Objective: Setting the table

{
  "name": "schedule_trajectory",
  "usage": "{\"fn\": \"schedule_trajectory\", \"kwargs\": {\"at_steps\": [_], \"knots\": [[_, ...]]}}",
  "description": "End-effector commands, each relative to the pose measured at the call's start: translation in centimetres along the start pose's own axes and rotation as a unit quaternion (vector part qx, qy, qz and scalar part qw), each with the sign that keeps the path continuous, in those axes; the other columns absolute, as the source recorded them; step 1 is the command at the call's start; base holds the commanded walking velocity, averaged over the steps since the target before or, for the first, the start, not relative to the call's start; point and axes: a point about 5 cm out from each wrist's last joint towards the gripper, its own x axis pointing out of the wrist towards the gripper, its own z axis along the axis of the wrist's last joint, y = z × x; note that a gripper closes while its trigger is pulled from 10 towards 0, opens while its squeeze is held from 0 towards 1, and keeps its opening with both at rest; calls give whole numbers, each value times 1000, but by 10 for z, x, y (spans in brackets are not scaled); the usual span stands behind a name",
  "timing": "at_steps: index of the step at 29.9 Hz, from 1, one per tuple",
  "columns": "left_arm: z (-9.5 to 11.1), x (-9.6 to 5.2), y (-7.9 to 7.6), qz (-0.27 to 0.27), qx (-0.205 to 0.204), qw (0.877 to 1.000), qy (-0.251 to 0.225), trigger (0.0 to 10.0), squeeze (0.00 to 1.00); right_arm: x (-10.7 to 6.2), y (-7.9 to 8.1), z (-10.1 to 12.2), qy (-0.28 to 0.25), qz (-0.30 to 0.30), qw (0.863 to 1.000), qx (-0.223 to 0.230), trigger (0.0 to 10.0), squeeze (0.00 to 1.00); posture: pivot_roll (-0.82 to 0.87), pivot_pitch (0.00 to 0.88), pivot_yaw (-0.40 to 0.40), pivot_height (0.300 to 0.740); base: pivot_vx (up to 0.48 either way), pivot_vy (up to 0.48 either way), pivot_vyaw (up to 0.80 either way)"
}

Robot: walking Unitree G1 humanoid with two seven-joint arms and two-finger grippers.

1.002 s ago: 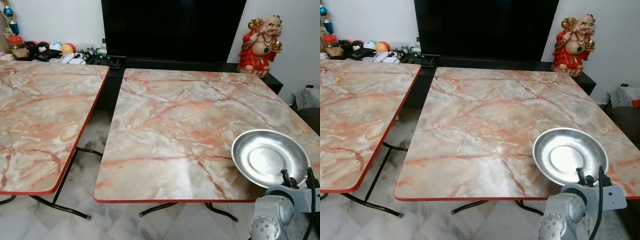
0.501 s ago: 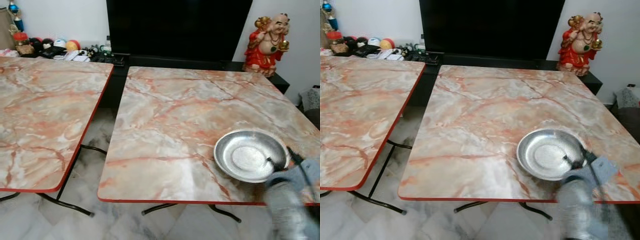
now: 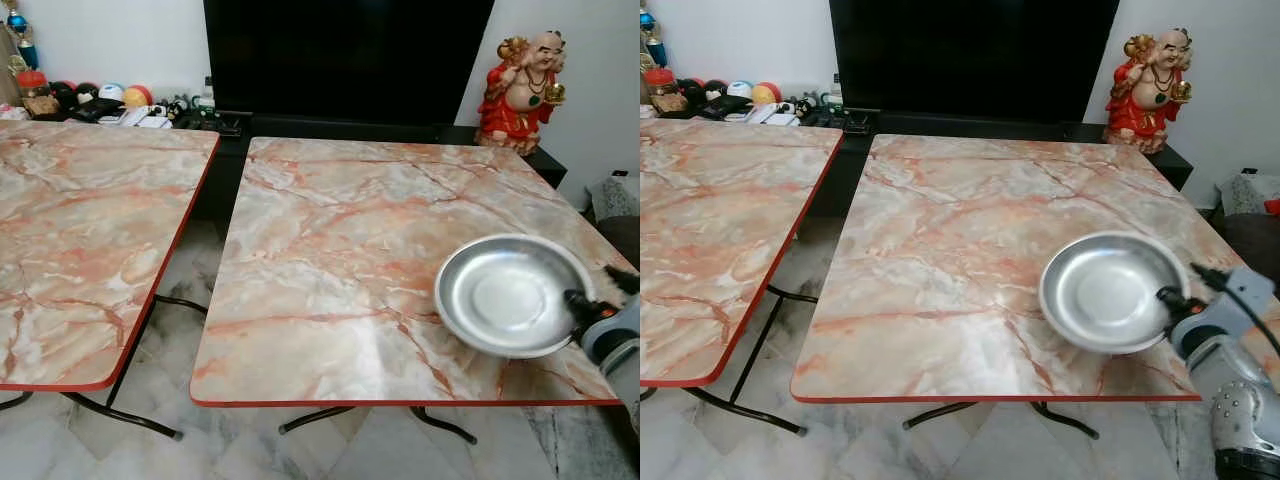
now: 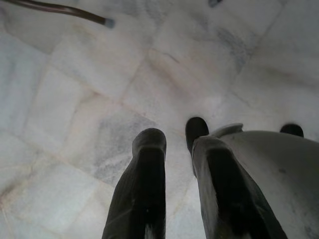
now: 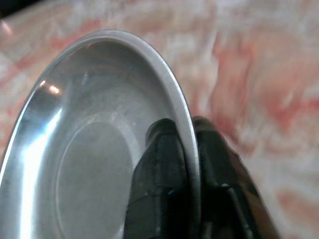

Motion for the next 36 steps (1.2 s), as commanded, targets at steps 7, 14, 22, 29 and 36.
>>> {"fn": "schedule_trajectory", "kwargs": {"at_steps": [7, 14, 22, 29, 36], "knots": [[-7, -2, -1, -3, -1, 1000, 10, 10000, 0, 6, -10, -15, 8, -12, 998, 57, 10000, 0, 82, 43, -82, 740, 0, 0, 0], [-9, -2, 0, -1, 0, 1000, 13, 10000, 0, 4, -15, -34, 31, -4, 996, 88, 10000, 0, 83, 47, -79, 740, 0, 0, 0], [-6, -2, -1, -4, 5, 1000, 10, 10000, 0, 1, -25, -50, 42, -45, 995, 84, 10000, 816, 79, 47, -74, 740, 0, 0, 0], [-6, -2, 0, -4, 7, 1000, 10, 10000, 0, -1, -42, -39, -8, -123, 988, 93, 10000, 0, 80, 45, -69, 740, 0, 0, 0], [-5, -1, 1, -2, 8, 1000, 9, 10000, 0, 0, -37, -24, -57, -126, 985, 99, 10000, 0, 80, 40, -70, 740, 0, 0, 0]]}}
